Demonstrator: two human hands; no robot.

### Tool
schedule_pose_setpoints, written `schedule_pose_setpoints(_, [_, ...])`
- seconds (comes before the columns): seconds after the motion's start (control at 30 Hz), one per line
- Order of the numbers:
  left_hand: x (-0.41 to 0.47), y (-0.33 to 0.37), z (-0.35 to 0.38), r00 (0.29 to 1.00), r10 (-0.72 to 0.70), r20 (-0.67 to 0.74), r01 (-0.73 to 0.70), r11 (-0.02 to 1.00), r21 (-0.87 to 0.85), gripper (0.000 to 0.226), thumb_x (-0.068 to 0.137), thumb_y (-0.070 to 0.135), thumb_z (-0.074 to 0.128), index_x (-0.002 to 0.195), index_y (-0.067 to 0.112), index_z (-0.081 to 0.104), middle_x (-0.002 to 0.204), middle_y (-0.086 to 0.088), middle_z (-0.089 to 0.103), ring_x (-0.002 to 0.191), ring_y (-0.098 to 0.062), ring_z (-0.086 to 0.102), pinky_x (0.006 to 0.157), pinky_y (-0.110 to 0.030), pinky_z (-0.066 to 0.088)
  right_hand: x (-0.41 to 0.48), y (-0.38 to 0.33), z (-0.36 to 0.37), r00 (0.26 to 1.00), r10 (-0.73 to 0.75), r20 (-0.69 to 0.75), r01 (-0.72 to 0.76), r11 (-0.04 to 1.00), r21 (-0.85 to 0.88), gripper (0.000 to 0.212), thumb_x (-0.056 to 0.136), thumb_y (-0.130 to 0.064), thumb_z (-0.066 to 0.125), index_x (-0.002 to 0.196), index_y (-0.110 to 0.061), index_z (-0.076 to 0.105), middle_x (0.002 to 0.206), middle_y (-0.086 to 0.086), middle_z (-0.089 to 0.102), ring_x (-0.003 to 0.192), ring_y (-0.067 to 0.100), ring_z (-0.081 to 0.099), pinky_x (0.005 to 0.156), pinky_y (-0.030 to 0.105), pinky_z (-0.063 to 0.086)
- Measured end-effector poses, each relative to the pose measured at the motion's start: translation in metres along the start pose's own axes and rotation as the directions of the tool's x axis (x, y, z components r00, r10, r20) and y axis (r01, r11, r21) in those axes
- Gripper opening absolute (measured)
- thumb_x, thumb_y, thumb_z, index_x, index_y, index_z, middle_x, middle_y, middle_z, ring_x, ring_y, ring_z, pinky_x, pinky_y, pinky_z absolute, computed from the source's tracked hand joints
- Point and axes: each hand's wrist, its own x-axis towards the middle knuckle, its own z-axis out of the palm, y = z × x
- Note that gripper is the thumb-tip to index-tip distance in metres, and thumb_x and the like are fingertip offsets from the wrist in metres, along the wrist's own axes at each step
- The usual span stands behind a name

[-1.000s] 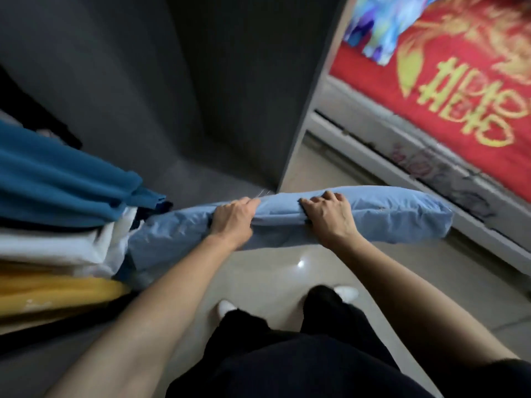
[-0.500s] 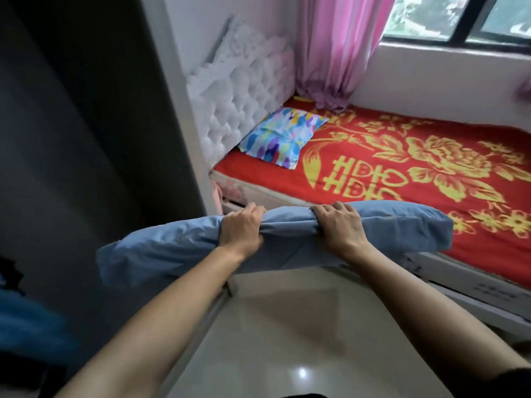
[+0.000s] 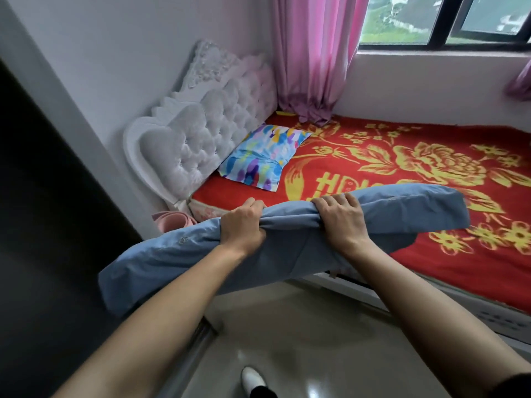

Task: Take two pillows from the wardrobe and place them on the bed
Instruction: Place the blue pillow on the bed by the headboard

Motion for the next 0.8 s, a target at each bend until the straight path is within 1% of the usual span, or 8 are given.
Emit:
schedule_pose_setpoints(0.07, [0.03, -0.009, 0.019, 1.0, -0.006, -0.003, 0.006, 1.0, -0.013, 0.023, 0.068, 0.008, 0.058, 0.09, 0.016, 0.058, 0.086, -0.002, 0.059, 0.07, -0.034, 0.06, 0.053, -0.031, 0.03, 0.031, 0.008, 0.016, 1.0, 0.005, 0.014, -0.005, 1.0, -0.001, 0.03, 0.096, -0.019, 0.044, 0.123, -0.021, 0.057, 0.124, 0.001, 0.065, 0.117, 0.028, 0.055, 0.11, 0.041, 0.028])
schedule_pose_setpoints(0.17, [0.08, -0.028, 0.046, 1.0, 0.002, 0.007, -0.002, 1.0, -0.027, 0.021, 0.069, 0.01, 0.06, 0.089, 0.016, 0.058, 0.086, -0.002, 0.06, 0.069, -0.033, 0.061, 0.053, -0.03, 0.032, 0.084, 0.018, 0.038, 0.999, 0.001, 0.036, 0.0, 0.999, -0.033, 0.032, 0.097, -0.021, 0.043, 0.126, -0.022, 0.056, 0.126, 0.0, 0.064, 0.119, 0.027, 0.055, 0.111, 0.04, 0.027])
schedule_pose_setpoints(0.27, [0.135, -0.051, 0.061, 1.0, -0.003, 0.017, 0.003, 0.999, -0.032, 0.021, 0.069, 0.012, 0.061, 0.09, 0.015, 0.057, 0.088, -0.003, 0.061, 0.07, -0.035, 0.062, 0.054, -0.031, 0.033, 0.144, 0.025, 0.049, 0.998, -0.003, 0.067, 0.006, 0.999, -0.038, 0.032, 0.094, -0.021, 0.045, 0.124, -0.023, 0.056, 0.124, 0.0, 0.064, 0.116, 0.028, 0.056, 0.11, 0.041, 0.028])
schedule_pose_setpoints(0.37, [0.192, -0.075, 0.071, 1.0, 0.024, 0.003, -0.024, 1.0, -0.013, 0.021, 0.07, 0.014, 0.061, 0.091, 0.016, 0.057, 0.09, -0.003, 0.062, 0.071, -0.035, 0.062, 0.053, -0.031, 0.033, 0.206, 0.03, 0.058, 1.0, -0.012, 0.025, 0.013, 0.999, -0.047, 0.031, 0.092, -0.021, 0.048, 0.121, -0.025, 0.059, 0.12, -0.003, 0.066, 0.115, 0.026, 0.057, 0.109, 0.04, 0.028])
schedule_pose_setpoints(0.43, [0.229, -0.089, 0.075, 1.0, 0.026, -0.017, -0.026, 1.0, 0.001, 0.02, 0.072, 0.015, 0.06, 0.091, 0.016, 0.057, 0.09, -0.003, 0.062, 0.07, -0.035, 0.062, 0.053, -0.031, 0.033, 0.244, 0.034, 0.062, 1.0, -0.002, -0.004, 0.002, 1.0, -0.016, 0.031, 0.092, -0.022, 0.05, 0.121, -0.026, 0.061, 0.12, -0.003, 0.066, 0.116, 0.025, 0.057, 0.11, 0.041, 0.027])
schedule_pose_setpoints(0.57, [0.293, -0.106, 0.089, 1.0, 0.03, -0.004, -0.03, 1.0, -0.002, 0.024, 0.072, 0.015, 0.06, 0.095, 0.018, 0.058, 0.092, -0.003, 0.062, 0.072, -0.034, 0.062, 0.053, -0.031, 0.032, 0.307, 0.046, 0.077, 1.0, -0.003, -0.025, 0.003, 1.0, -0.008, 0.031, 0.092, -0.022, 0.052, 0.121, -0.027, 0.062, 0.122, -0.004, 0.066, 0.119, 0.024, 0.056, 0.111, 0.042, 0.026])
schedule_pose_setpoints(0.7, [0.366, -0.126, 0.112, 0.998, 0.051, 0.019, -0.051, 0.999, -0.017, 0.03, 0.071, 0.014, 0.06, 0.101, 0.019, 0.06, 0.099, -0.004, 0.062, 0.076, -0.037, 0.062, 0.058, -0.038, 0.043, 0.378, 0.064, 0.1, 1.0, -0.009, -0.026, 0.009, 1.0, -0.003, 0.029, 0.093, -0.022, 0.05, 0.119, -0.027, 0.063, 0.12, -0.005, 0.066, 0.118, 0.024, 0.056, 0.111, 0.042, 0.027])
schedule_pose_setpoints(0.8, [0.428, -0.141, 0.135, 0.996, 0.058, 0.063, -0.058, 0.998, -0.003, 0.026, 0.073, 0.015, 0.058, 0.099, 0.02, 0.057, 0.1, -0.003, 0.059, 0.076, -0.035, 0.062, 0.058, -0.036, 0.041, 0.435, 0.083, 0.123, 0.998, -0.019, -0.055, 0.019, 1.0, 0.005, 0.028, 0.094, -0.022, 0.05, 0.117, -0.029, 0.064, 0.12, -0.007, 0.066, 0.118, 0.022, 0.056, 0.111, 0.041, 0.027])
